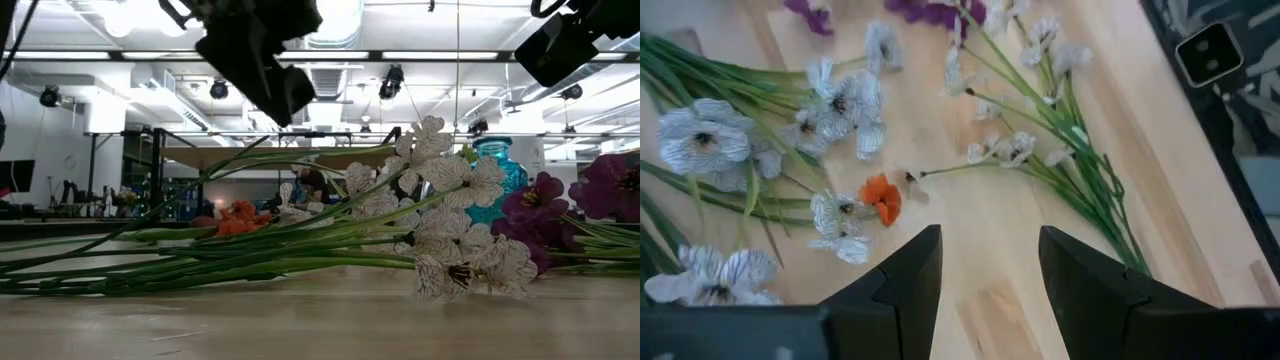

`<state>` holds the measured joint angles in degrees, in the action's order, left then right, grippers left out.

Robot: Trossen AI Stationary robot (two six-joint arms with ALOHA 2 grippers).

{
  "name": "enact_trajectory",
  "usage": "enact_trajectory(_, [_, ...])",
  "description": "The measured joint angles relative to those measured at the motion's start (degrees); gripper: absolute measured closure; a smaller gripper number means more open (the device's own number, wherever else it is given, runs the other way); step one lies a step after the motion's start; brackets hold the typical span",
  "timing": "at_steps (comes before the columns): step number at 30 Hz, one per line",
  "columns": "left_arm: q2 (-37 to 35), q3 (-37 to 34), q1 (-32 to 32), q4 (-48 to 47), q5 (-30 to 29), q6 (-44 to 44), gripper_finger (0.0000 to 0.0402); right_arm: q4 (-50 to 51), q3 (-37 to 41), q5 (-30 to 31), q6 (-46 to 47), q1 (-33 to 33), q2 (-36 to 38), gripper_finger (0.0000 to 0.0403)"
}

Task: Pick and place flowers into a vace then onto a shelf
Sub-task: Put the purple flowers into the blue flower vase

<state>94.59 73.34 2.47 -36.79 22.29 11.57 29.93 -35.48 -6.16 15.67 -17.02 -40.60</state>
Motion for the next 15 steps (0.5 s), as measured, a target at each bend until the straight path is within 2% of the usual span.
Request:
enact_trajectory(4, [-7.80,-8.48,-0.96,6.83,-1.16,-4.26,0.0249,-0.12,0.00,0.14,0.27,0.00,-0.06,0.0232])
enact_trajectory(9, [-18.59,-18.88,-0.91,12.69,-11.02,-9.31,0.0249,-0.76,0.00,0.16,0.23,0.02,-0.39,0.0232])
enact_trajectory(12, [-24.65,-25.67,-0.53,23.18,-16.18,-10.63,0.0249,-1.40,0.00,0.16,0.23,0.02,-0.61,0.0232])
enact_trajectory(15, [-28.26,-32.09,-0.53,33.97,-16.99,-10.67,0.0249,-1.96,0.01,0.18,0.22,0.02,-0.76,0.0232])
